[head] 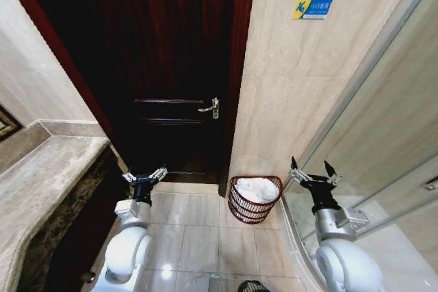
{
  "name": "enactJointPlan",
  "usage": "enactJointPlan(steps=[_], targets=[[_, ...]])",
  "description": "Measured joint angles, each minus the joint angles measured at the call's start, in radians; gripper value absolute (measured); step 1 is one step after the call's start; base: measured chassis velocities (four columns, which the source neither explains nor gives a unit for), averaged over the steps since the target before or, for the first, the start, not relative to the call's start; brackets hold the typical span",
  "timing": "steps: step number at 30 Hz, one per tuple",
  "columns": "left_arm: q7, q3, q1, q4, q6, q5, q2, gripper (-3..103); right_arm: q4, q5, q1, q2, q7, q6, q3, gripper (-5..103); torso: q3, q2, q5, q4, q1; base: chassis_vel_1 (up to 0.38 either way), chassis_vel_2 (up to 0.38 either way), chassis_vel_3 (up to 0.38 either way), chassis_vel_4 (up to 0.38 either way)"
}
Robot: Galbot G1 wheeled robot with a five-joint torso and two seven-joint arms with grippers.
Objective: Discard the used towel into the hamper.
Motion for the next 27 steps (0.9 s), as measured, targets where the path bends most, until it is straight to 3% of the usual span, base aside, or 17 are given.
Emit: enactJointPlan(steps=[6,20,27], targets=[[-0.014,0.008,-0.001,0.019,-0.062,0.03,-0.003,100,0.0,0.005,-0.007,-0.006,-0.002,0.0,0.002,100,0.019,0.034,0.0,0.0,0.016,0.0,0.0,0.0,0.0],[-0.008,0.01,0.025,-0.003,-0.039,0.036,-0.017,100,0.017,0.007,-0.037,-0.026,-0.013,-0.025,-0.005,100,0.02,0.036,0.0,0.0,0.017,0.016,-0.012,-0.011,0.014],[-0.009,0.012,0.027,-0.006,-0.039,0.038,-0.026,100,0.028,0.01,-0.051,-0.04,-0.013,-0.025,-0.001,100,0.018,0.032,-0.0001,0.0001,0.014,0.129,-0.144,-0.148,0.146]])
